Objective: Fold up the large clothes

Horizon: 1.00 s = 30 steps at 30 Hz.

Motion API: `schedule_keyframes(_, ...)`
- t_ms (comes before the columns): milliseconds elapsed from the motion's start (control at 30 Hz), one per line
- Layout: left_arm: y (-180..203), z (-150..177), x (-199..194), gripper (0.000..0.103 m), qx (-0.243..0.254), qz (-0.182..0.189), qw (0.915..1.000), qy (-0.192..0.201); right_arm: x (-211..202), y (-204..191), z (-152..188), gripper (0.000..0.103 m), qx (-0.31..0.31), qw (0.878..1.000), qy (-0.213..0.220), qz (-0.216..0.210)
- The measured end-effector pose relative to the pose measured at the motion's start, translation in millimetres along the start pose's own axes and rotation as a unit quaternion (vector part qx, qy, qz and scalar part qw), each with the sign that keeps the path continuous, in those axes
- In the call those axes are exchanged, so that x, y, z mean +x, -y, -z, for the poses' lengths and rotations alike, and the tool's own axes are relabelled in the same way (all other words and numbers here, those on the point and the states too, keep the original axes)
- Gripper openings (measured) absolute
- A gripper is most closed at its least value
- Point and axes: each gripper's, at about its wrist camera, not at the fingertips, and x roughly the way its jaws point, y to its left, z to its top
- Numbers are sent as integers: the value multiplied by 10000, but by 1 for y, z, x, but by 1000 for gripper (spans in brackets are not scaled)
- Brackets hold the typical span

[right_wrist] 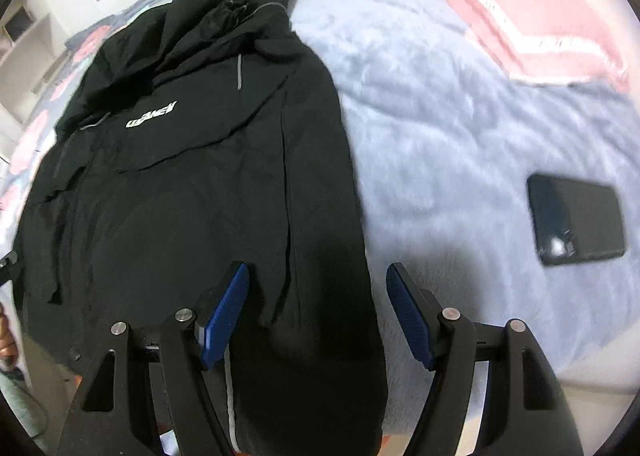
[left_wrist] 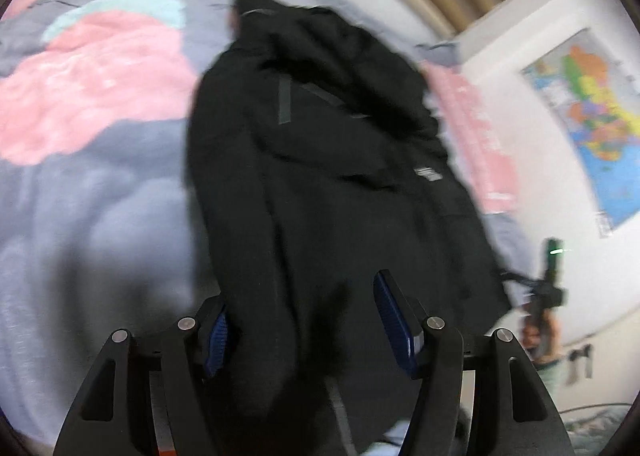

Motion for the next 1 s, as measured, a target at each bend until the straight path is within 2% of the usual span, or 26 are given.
schedule_keyframes(67,-1,-3,1,65,-126,339,9993,51,4,5,2,74,116,9995,-101,-276)
schedule_keyframes(133,-2,-6,5,65,-266,464,9986,40,9,4,2,73,157,9985,-182,-501)
schedule_keyframes(200,4,-9,8,65,-254,527,9983,61,10,-3,0,66,106,9974,-204,-676)
schedule_keyframes(233,11,-10,6,65,-174,580,9981,112,5,-9,-1,63,29,9963,-163,-847)
schedule_keyframes(300,26,-12,-2,65,20,777,9966,265,-13,-23,-2,62,-190,9917,77,-1271)
schedule_keyframes(333,35,-14,-7,65,110,981,9946,334,-24,-32,-3,62,-327,9901,206,-1349)
schedule_keyframes(367,37,-15,-6,65,139,1028,9940,340,-31,-37,-5,62,-400,9894,257,-1373)
schedule_keyframes(467,40,-13,3,65,224,737,9969,173,-28,-39,-6,62,-381,9881,193,-1479)
schedule_keyframes(567,32,2,8,65,178,367,9992,-11,-5,-29,4,62,-177,9928,-188,-1171)
schedule_keyframes(667,29,24,7,65,337,-341,9985,-249,8,-17,21,62,-30,9935,-480,-1029)
schedule_keyframes(800,24,52,9,65,302,-477,9967,-584,-3,-6,42,62,-120,9927,-479,-1100)
schedule_keyframes(867,23,58,11,65,256,-542,9968,-533,-7,-12,49,61,-225,9918,-453,-1173)
schedule_keyframes(900,23,57,13,63,215,-592,9969,-481,-10,-17,51,54,-282,9915,-395,-1205)
schedule_keyframes(933,24,56,14,55,196,-619,9969,-435,-12,-19,51,48,-329,9912,-343,-1238)
schedule_keyframes(967,27,53,16,25,190,-638,9970,-383,-15,-26,49,44,-371,9902,-248,-1323)
schedule_keyframes(1000,29,49,15,19,157,-561,9978,-321,-19,-30,46,31,-385,9905,-153,-1310)
